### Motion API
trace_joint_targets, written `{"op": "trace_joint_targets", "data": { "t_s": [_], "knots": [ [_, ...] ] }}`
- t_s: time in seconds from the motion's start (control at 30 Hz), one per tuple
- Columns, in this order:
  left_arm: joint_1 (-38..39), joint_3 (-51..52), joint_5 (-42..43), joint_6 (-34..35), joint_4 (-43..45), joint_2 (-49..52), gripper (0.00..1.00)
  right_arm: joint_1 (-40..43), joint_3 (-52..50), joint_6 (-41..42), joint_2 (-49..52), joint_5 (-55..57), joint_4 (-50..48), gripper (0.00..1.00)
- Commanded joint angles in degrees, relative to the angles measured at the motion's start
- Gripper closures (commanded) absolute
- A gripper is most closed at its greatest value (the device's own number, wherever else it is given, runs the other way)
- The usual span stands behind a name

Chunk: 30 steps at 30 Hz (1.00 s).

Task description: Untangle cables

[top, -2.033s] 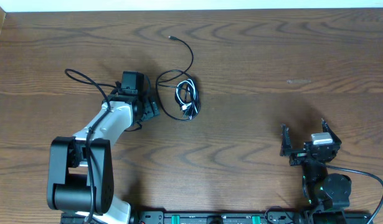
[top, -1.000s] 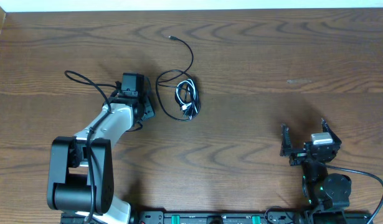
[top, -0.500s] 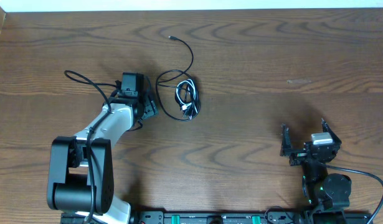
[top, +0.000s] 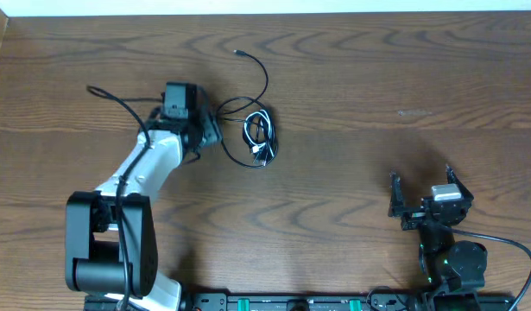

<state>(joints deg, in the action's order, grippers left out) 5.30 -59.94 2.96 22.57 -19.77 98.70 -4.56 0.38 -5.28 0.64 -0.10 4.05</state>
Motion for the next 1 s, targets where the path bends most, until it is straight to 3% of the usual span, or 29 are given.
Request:
{"op": "trace_joint_targets", "data": {
  "t_s": [0.0, 0.1, 0.2, 0.27, 0.4, 0.43, 0.53, 0.63, 0.77, 0.97],
  "knots": [
    [-0.13, -4.83, 4.02, 7.15, -0.42, 0.42, 0.28, 0.35, -0.07, -0.59, -0.22, -0.09, 0.24, 0.01],
    [-0.07, -5.18, 11.04, 11.23, 2.19, 0.44, 0.28, 0.35, -0.09, -0.59, -0.22, -0.09, 0.24, 0.01],
    [0.55, -5.11, 10.86, 11.89, 2.36, 0.55, 0.28, 0.35, -0.09, -0.59, -0.22, -0.09, 0.24, 0.01],
    [1.53, -4.9, 9.01, 12.15, 2.36, 1.07, 0.18, 0.35, -0.09, -0.59, -0.22, -0.09, 0.24, 0.01],
    [4.09, -4.79, 7.96, 12.72, 3.63, 3.93, 0.18, 0.35, -0.09, -0.59, -0.22, -0.09, 0.24, 0.01],
    [4.87, -4.79, 7.93, 12.68, 4.28, 5.09, 0.23, 0.35, -0.09, -0.59, -0.22, -0.09, 0.24, 0.01],
    [6.4, -4.81, 7.96, 12.68, 5.68, 8.63, 0.93, 0.35, -0.09, -0.59, -0.22, -0.09, 0.24, 0.01],
    [6.14, -5.05, 8.41, 12.44, 6.16, 7.98, 0.93, 0.35, -0.09, -0.59, -0.22, -0.09, 0.24, 0.01],
    [6.19, -7.89, 17.49, 7.89, 6.14, 3.39, 0.92, 0.35, -0.09, -0.59, -0.22, -0.09, 0.24, 0.01],
    [6.21, -8.15, 13.05, 7.89, 4.44, 0.33, 0.93, 0.35, -0.09, -0.59, -0.22, -0.09, 0.24, 0.01]
  ]
}}
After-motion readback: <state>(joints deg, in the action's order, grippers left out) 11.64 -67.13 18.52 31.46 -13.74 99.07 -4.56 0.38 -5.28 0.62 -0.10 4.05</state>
